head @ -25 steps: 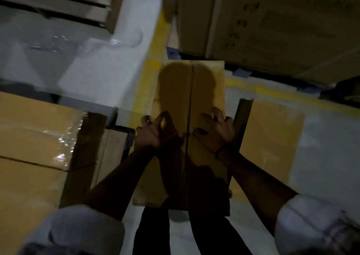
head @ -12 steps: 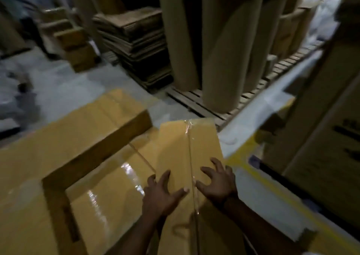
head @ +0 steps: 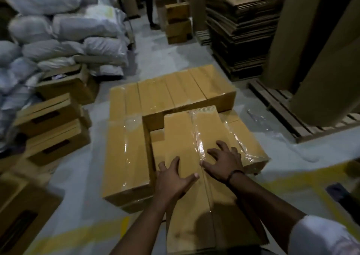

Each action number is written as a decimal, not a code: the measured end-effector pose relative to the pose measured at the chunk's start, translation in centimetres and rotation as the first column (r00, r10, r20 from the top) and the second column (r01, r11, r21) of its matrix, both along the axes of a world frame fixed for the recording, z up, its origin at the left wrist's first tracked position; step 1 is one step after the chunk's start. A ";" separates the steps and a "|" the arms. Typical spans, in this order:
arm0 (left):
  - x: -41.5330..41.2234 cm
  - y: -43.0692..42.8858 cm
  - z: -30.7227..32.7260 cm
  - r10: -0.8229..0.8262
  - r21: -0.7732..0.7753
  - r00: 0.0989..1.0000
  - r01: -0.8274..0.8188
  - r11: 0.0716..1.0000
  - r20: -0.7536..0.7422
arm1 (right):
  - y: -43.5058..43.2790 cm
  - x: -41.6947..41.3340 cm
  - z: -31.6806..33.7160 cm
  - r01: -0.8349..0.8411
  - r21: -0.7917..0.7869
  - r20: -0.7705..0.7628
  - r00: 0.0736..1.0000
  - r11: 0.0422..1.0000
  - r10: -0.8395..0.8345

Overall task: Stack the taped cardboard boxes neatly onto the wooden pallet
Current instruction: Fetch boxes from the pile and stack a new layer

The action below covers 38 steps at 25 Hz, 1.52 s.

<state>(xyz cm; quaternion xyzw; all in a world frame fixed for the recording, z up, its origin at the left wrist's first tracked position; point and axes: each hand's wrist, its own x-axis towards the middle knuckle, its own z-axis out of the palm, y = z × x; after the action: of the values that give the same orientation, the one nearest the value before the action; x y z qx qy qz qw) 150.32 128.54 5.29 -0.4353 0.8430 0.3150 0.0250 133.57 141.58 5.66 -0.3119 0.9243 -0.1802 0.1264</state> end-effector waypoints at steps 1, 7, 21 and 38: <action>0.6 -0.8 -0.1 0.025 0.009 1.000 -0.025 1.000 0.014 | -1.3 0.2 -0.3 -0.030 0.003 -0.006 1.000 1.000 0.030; -0.2 -5.3 -1.0 0.177 -0.007 0.984 -0.177 0.984 0.025 | -7.7 -1.4 -2.0 -0.127 -0.002 0.029 0.991 0.992 0.127; -7.4 -15.8 -7.3 0.271 0.072 0.936 -0.293 0.953 0.226 | -18.9 -7.8 -10.6 -0.351 0.229 0.117 0.936 0.908 0.333; -8.3 -30.5 -26.8 -0.174 -0.075 0.895 0.224 0.972 0.412 | -34.5 -10.7 -28.8 -0.360 0.389 0.331 0.914 0.848 0.236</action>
<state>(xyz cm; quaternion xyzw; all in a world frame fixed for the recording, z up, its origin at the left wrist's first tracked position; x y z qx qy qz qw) 141.97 98.02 -21.46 -0.4028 0.8774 0.1630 0.2034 122.84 107.07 -23.15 -0.3884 0.8542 0.0156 0.3455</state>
